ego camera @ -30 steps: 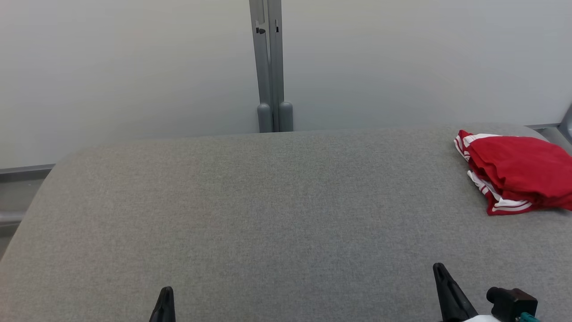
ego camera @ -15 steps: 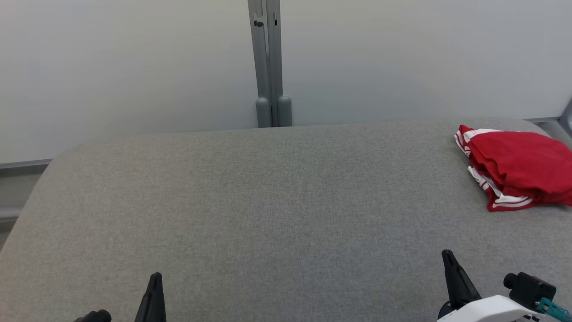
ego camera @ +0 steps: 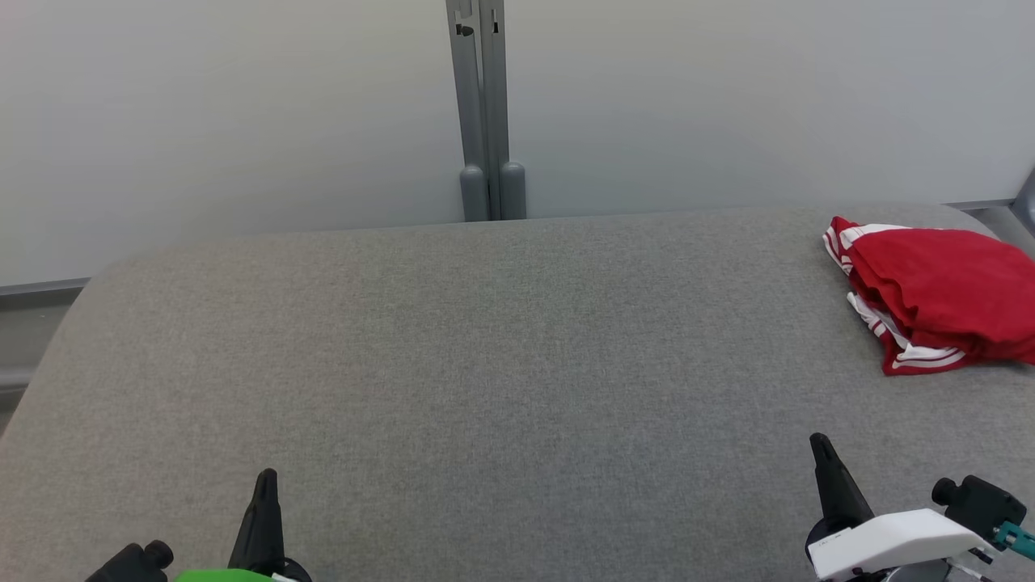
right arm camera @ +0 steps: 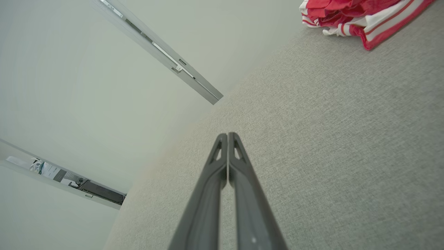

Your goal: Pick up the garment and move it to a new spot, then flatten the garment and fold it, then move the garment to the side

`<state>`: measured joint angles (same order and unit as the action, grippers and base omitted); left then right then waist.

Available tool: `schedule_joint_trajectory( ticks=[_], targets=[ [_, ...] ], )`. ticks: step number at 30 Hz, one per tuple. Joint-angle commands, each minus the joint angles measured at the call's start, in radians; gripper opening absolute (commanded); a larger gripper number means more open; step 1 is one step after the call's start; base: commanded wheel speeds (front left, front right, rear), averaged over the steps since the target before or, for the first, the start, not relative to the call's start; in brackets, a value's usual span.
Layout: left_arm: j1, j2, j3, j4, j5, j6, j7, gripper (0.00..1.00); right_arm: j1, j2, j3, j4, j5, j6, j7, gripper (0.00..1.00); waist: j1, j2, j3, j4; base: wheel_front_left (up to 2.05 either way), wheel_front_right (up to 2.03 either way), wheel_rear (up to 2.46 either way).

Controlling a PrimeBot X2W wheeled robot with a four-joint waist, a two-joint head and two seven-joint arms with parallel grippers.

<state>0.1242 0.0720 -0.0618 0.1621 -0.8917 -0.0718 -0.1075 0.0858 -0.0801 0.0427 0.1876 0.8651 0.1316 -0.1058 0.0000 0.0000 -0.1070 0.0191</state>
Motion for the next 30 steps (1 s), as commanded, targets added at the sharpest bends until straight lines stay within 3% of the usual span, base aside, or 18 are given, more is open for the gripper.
schedule_joint_trajectory(
  ticks=[1,30],
  targets=[
    [-0.034,0.008,0.01,-0.007,-0.04,-0.009,0.006,0.0,-0.033,-0.006,-0.008,-0.007,0.036,-0.001,0.009,0.0,0.0,0.0,0.002,0.0,0.0,0.0,0.0],
    [-0.125,0.011,0.064,0.031,-0.355,-0.032,0.086,0.0,-0.107,-0.001,-0.06,0.02,0.361,-0.001,0.091,0.0,0.0,0.0,0.041,-0.007,0.0,0.0,0.0]
  ],
)
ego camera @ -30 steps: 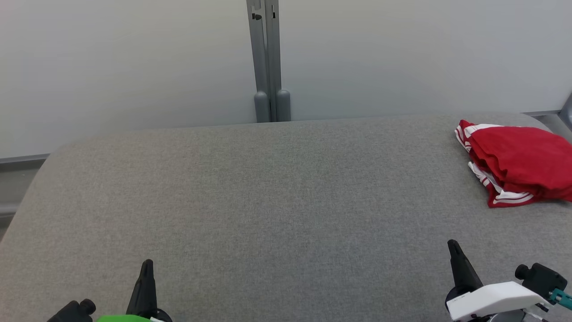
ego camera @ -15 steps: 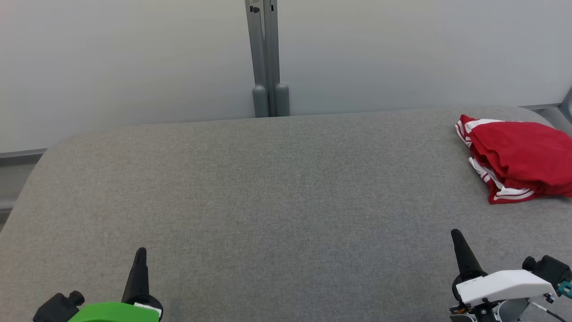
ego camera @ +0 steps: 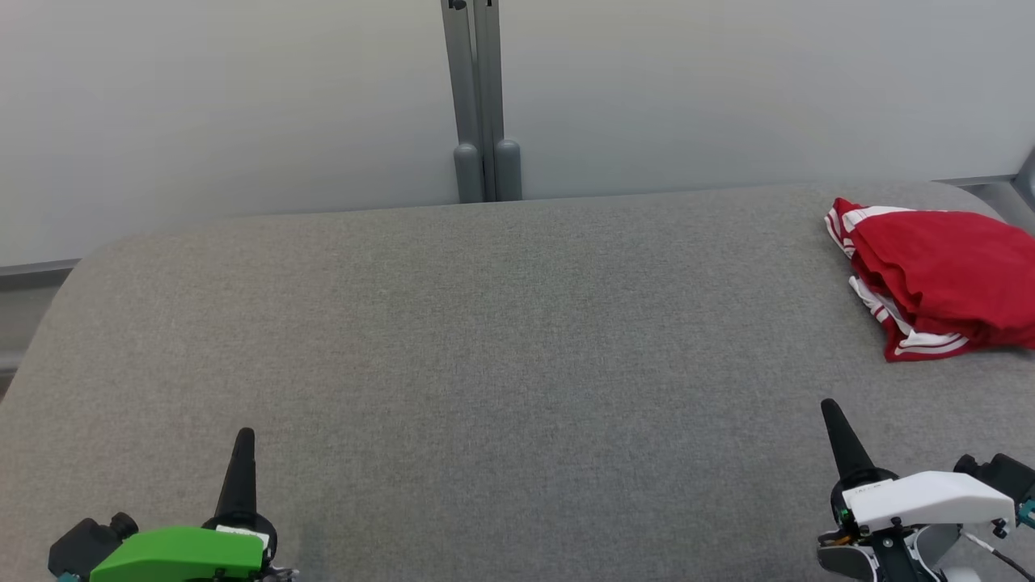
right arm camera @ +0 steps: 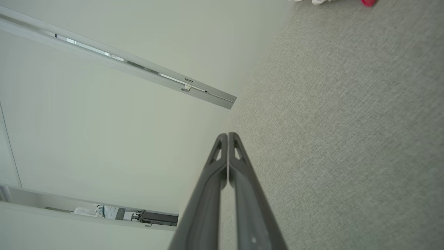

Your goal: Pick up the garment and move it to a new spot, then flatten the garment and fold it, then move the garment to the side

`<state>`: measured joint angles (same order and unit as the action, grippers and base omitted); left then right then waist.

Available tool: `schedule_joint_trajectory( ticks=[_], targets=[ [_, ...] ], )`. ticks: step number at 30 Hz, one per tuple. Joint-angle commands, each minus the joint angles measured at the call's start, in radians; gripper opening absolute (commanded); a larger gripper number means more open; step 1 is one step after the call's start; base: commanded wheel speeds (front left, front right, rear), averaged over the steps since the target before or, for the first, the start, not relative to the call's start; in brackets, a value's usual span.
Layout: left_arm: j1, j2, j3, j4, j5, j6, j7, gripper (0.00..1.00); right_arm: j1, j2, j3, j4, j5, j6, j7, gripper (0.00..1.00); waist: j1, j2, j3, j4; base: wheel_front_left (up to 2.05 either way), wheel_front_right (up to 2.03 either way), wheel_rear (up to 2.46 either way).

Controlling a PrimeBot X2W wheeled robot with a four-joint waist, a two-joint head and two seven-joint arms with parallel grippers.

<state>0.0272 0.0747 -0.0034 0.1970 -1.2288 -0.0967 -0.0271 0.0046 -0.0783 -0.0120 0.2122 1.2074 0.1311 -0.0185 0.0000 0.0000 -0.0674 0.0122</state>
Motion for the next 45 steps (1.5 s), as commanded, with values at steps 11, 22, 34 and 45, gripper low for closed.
schedule_joint_trajectory(
  ticks=[11,22,34,45],
  targets=[
    [-0.057,0.007,0.025,0.009,-0.119,-0.014,0.033,0.0,-0.048,0.0,-0.023,0.004,0.122,0.0,0.031,0.0,0.0,0.0,0.016,-0.003,0.0,0.0,0.0],
    [-0.083,0.006,0.044,0.02,-0.205,-0.02,0.058,0.0,-0.068,0.004,-0.04,0.013,0.212,0.0,0.055,0.0,0.0,0.0,0.03,-0.005,0.0,0.0,0.0],
    [-0.108,0.003,0.062,0.032,-0.296,-0.028,0.083,0.0,-0.09,0.007,-0.057,0.021,0.305,0.0,0.082,0.0,0.0,0.0,0.046,-0.008,0.0,0.0,0.0],
    [-0.13,0.001,0.079,0.043,-0.37,-0.034,0.105,0.0,-0.108,0.01,-0.072,0.029,0.381,0.0,0.104,0.0,0.0,0.0,0.061,-0.01,0.0,0.0,0.0]
  ],
)
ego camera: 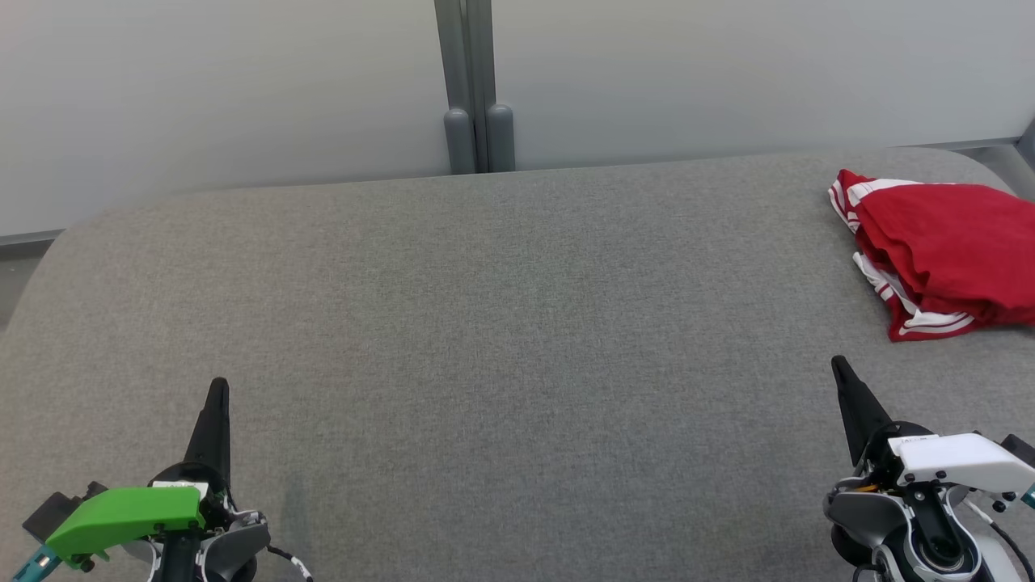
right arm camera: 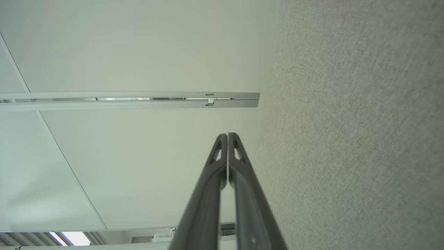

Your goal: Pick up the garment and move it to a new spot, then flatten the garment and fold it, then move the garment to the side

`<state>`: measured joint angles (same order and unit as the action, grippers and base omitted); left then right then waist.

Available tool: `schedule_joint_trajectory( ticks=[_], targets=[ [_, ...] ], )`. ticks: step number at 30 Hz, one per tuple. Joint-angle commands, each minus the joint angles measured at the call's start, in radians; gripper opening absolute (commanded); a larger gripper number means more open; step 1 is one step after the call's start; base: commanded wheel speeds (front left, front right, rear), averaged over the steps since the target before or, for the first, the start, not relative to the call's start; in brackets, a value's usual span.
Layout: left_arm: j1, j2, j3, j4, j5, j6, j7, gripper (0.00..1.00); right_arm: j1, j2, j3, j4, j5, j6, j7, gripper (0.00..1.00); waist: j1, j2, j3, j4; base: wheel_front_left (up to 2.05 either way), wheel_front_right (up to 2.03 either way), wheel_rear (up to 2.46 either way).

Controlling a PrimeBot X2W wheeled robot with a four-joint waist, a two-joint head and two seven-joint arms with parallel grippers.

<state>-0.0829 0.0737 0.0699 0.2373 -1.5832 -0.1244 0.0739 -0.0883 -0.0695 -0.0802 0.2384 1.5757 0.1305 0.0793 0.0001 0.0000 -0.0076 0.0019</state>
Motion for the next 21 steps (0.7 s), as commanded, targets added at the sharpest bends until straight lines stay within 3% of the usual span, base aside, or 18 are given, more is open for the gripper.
schedule_joint_trajectory(
  ticks=[1,21],
  targets=[
    [-0.022,0.002,0.007,0.004,-0.021,-0.007,0.006,0.0,-0.017,0.001,-0.005,0.003,0.019,0.0,0.008,0.0,-0.0001,0.0,0.002,0.0,0.0,0.0,0.0],
    [-0.032,-0.004,0.02,0.008,-0.052,-0.009,0.021,0.0,-0.023,0.006,-0.017,0.007,0.053,0.0,0.023,0.0,-0.0001,0.0,0.011,-0.002,0.0,0.0,0.0]
  ],
)
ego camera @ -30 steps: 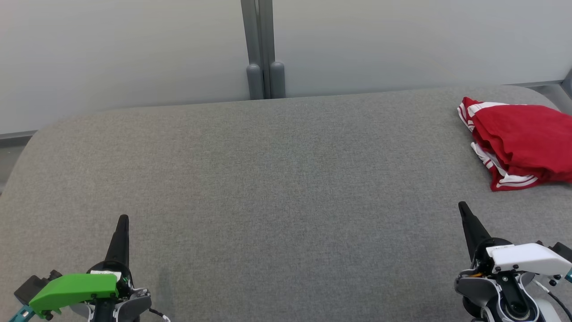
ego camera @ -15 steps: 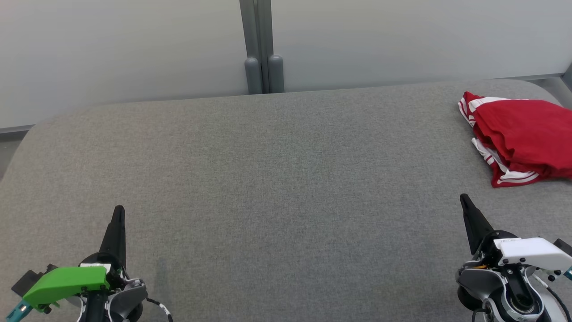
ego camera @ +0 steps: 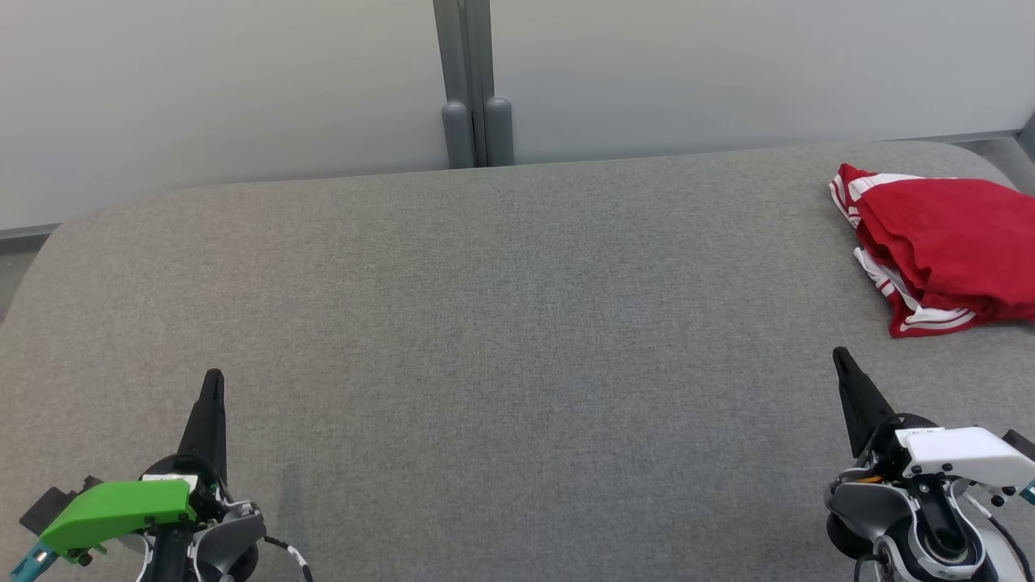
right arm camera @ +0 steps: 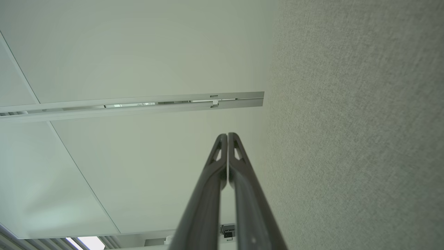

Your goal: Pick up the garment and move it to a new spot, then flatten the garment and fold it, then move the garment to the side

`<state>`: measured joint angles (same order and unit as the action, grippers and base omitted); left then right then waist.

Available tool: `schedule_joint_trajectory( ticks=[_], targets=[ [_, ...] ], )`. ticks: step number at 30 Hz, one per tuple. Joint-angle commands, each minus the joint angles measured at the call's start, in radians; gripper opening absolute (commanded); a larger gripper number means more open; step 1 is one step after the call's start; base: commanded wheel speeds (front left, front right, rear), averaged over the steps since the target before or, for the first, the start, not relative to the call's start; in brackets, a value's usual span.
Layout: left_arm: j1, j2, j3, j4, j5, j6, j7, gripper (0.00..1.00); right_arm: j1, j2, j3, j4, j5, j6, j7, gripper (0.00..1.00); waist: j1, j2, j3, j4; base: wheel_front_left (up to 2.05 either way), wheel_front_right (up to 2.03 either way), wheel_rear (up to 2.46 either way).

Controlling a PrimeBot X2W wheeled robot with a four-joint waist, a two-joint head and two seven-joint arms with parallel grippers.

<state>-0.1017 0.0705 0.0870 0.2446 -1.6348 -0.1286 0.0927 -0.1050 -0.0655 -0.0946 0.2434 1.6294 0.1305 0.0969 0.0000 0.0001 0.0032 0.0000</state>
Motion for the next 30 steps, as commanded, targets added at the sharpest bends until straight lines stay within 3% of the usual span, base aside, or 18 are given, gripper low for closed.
schedule_joint_trajectory(
  ticks=[1,30],
  targets=[
    [-0.013,-0.001,0.003,0.001,0.0,-0.005,0.003,0.0,-0.007,0.002,-0.003,0.002,-0.001,0.0,0.006,0.0,0.0,-0.0001,0.0,0.0,0.0,0.0,0.0],
    [-0.014,-0.006,0.012,0.001,0.007,-0.005,0.009,0.0,-0.008,0.006,-0.009,0.002,-0.008,0.0,0.01,0.0,0.0,-0.0001,0.0,0.0,0.0,0.0,0.0]
  ],
)
